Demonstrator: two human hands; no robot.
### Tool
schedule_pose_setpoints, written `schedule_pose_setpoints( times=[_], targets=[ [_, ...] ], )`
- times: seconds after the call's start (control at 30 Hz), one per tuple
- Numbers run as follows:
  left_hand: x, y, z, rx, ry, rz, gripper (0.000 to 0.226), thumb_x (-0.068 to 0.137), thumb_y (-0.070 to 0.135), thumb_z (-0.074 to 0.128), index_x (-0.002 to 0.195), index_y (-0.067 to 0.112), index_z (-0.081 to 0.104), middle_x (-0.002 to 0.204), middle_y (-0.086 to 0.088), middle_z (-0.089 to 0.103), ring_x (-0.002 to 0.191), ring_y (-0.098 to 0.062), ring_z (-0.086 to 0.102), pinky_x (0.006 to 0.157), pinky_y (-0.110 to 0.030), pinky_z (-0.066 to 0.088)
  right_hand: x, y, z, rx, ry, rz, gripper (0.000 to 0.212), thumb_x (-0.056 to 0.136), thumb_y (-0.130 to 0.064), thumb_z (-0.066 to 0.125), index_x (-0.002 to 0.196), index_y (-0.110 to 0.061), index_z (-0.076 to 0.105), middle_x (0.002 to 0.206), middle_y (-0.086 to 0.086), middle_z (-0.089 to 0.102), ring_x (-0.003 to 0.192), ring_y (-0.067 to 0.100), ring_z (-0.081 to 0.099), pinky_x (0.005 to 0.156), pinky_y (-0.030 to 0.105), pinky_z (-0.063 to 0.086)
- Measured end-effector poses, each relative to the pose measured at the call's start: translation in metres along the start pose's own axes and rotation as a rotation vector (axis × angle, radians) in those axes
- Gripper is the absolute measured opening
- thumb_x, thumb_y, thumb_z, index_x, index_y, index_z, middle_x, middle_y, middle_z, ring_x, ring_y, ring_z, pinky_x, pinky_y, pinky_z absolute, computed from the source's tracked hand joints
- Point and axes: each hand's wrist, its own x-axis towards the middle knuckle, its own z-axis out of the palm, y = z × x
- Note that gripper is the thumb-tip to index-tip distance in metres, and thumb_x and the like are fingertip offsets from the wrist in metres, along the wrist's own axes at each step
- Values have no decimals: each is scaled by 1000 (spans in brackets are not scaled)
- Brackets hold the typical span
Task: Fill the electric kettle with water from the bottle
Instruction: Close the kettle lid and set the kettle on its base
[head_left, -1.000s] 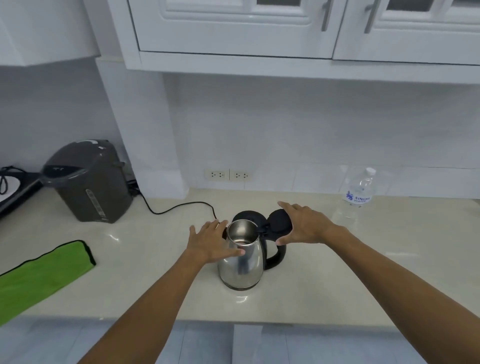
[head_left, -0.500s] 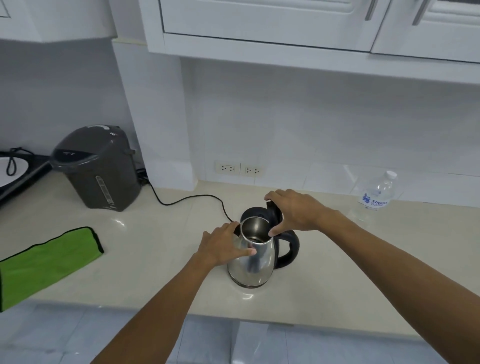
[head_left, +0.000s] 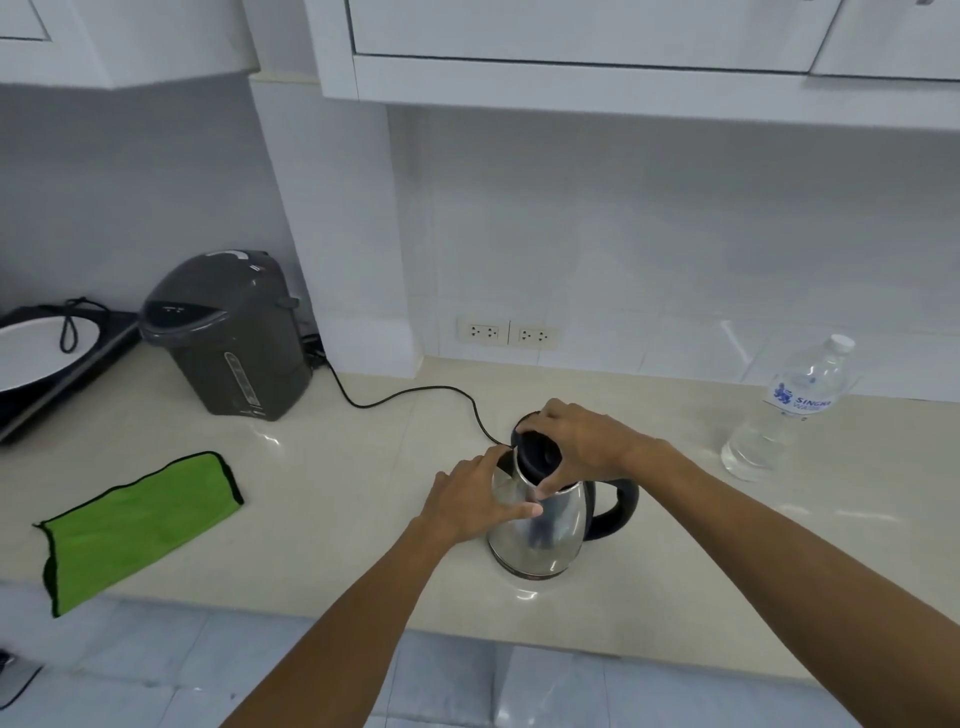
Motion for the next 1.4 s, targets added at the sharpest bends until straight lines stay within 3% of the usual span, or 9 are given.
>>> schedule_pose_setpoints(
  times=[0.3,0.5,0.7,1.13,1.3,1.4],
  targets=[
    [-2,0,-1,-31,-15,-3,101,77,81,74,158,37,33,144,3,65,128,-25,64,107,-44,49,3,0,8,13,-17,4,94,68,-63,83,147,-31,44,137,0,45,125,25,45,100,36,46],
    [-3,0,0,-38,-3,1,102,77,81,75,159,38,31,145,2,65,127,-25,65,99,-38,53,6,-1,7,-5,-13,-4,90,64,-60,87,141,-30,51,128,1,51,113,26,51,95,36,49],
    [-5,0,2,-84,-7,-9,105,69,89,69,154,43,30,140,4,66,117,-23,68,98,-44,58,11,-1,7,-34,-19,-5,92,60,-60,89,139,-30,52,124,1,54,110,26,56,92,37,51],
    [-7,4,1,-115,7,6,100,80,73,79,160,36,32,146,-3,63,130,-25,62,99,-37,53,12,-1,9,-47,-16,-7,92,61,-62,87,139,-30,53,127,1,55,113,26,56,91,38,53],
    [-6,3,1,-124,7,15,97,80,73,79,157,37,33,142,2,64,123,-22,64,93,-34,53,0,11,19,99,22,31,105,60,-69,83,148,-35,40,140,-1,49,127,24,48,102,40,48],
    [-6,0,7,-244,19,26,103,80,67,84,162,40,28,151,4,60,140,-22,57,107,-39,53,-18,27,28,226,78,134,111,58,-74,81,151,-39,32,144,-2,46,131,22,46,105,43,47]
  ],
)
